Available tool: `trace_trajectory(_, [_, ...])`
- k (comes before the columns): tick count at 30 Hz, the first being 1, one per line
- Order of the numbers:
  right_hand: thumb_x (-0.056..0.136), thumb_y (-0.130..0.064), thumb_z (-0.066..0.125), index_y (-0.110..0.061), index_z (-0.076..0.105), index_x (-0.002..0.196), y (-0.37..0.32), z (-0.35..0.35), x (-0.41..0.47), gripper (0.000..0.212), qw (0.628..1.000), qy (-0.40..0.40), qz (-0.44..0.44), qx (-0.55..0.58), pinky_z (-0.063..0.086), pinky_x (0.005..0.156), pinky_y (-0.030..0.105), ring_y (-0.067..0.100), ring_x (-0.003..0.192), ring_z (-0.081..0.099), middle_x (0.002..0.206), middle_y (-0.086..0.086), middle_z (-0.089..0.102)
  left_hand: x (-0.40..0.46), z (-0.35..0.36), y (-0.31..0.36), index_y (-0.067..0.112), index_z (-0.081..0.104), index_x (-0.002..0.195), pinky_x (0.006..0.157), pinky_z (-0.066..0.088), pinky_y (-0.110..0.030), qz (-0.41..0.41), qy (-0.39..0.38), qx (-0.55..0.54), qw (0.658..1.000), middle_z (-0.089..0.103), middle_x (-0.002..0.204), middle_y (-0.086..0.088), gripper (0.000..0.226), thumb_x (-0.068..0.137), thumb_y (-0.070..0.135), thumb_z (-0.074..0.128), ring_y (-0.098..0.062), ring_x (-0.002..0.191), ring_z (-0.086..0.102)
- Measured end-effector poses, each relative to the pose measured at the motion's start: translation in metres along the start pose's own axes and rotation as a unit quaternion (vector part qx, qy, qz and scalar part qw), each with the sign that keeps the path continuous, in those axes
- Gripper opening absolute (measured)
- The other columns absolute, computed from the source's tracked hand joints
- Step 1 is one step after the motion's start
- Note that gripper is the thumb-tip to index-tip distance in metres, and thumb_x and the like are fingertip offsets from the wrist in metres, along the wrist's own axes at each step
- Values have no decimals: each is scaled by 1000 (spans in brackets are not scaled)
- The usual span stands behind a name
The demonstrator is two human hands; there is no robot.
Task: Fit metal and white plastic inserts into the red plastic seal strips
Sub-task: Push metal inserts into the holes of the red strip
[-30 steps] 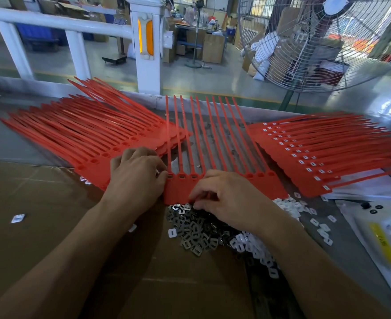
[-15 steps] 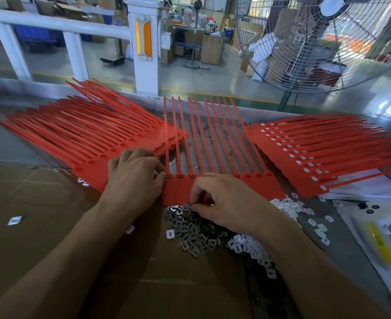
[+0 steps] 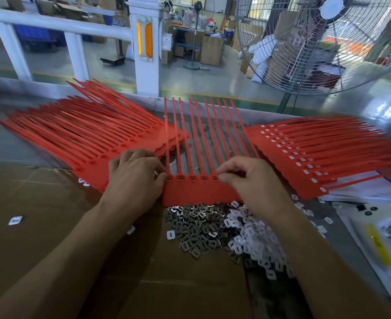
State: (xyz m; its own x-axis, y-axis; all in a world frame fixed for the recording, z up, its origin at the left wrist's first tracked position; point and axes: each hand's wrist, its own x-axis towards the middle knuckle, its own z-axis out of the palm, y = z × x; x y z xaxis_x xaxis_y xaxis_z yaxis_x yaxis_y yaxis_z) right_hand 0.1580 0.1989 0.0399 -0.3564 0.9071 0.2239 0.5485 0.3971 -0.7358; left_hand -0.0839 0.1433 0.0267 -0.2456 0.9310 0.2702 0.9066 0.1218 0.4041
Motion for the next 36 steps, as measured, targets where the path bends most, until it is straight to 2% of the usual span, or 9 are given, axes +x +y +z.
trace_trajectory(2, [93, -21, 76, -34, 76, 86, 12, -10, 7, 15, 996, 70, 48, -1, 41, 64, 0, -16, 80, 62, 84, -24, 72, 0, 0, 0, 36, 73, 109, 111, 18, -42, 1, 0, 1, 1000, 52, 136, 13, 18, 96, 40, 60, -17, 134, 31])
trace_trajectory(5, [93, -17, 75, -33, 73, 82, 26, -14, 13, 19, 991, 100, 89, -21, 40, 57, 3, -14, 69, 60, 81, -19, 69, 0, 0, 0, 37, 73, 109, 112, 18, -42, 1, 1, 2, 1000, 51, 136, 14, 18, 97, 40, 60, -16, 134, 31])
trace_trajectory(9, [94, -19, 73, -33, 72, 81, 32, -11, 19, 19, 989, 82, 107, -60, 39, 56, 2, -13, 70, 59, 83, -22, 66, 0, 0, -1, 36, 73, 110, 111, 19, -42, -2, 0, 4, 1000, 52, 136, 14, 19, 96, 40, 60, -16, 134, 31])
trace_trajectory(13, [93, -18, 74, -35, 71, 78, 34, -10, 21, 23, 990, 60, 104, -72, 37, 57, 3, -21, 74, 57, 82, -23, 66, 0, 0, -1, 37, 73, 111, 112, 18, -42, -1, -4, 5, 1000, 51, 138, 13, 19, 97, 41, 60, -16, 135, 31])
trace_trajectory(18, [94, -19, 73, -32, 76, 86, 32, -7, 22, 16, 990, 58, 102, -76, 35, 61, 6, -9, 77, 60, 85, -22, 66, 1, 2, -1, 35, 74, 112, 112, 17, -42, -1, 2, 5, 1000, 50, 140, 12, 22, 98, 40, 57, -16, 135, 29])
trace_trajectory(25, [95, -19, 72, -27, 81, 93, 31, -7, 21, 12, 989, 54, 115, -78, 39, 61, 11, -3, 79, 63, 90, -17, 70, 1, 6, -2, 33, 73, 113, 113, 16, -44, 0, -1, 12, 1000, 47, 144, 11, 25, 98, 43, 56, -17, 137, 26])
trace_trajectory(28, [94, -18, 73, -25, 82, 96, 31, -8, 21, 11, 990, 54, 110, -75, 41, 66, 12, -2, 84, 64, 96, -12, 73, 0, 5, -1, 32, 73, 115, 113, 16, -43, -2, -1, 16, 1000, 46, 145, 9, 25, 98, 41, 56, -17, 137, 25])
trace_trajectory(33, [97, -14, 69, -30, 81, 97, 34, -12, 15, 19, 992, 55, 96, -53, 38, 67, 8, -8, 82, 61, 89, -24, 67, 0, 4, 1, 30, 73, 116, 113, 15, -41, -8, -2, 14, 1000, 46, 145, 9, 26, 99, 38, 55, -15, 137, 24])
trace_trajectory(36, [97, -10, 67, -28, 81, 97, 36, -15, 12, 23, 992, 70, 95, -50, 41, 68, 8, -6, 82, 64, 87, -23, 67, -1, 3, 1, 29, 73, 116, 113, 15, -41, -8, -1, 12, 1000, 46, 145, 10, 26, 100, 36, 54, -15, 138, 24])
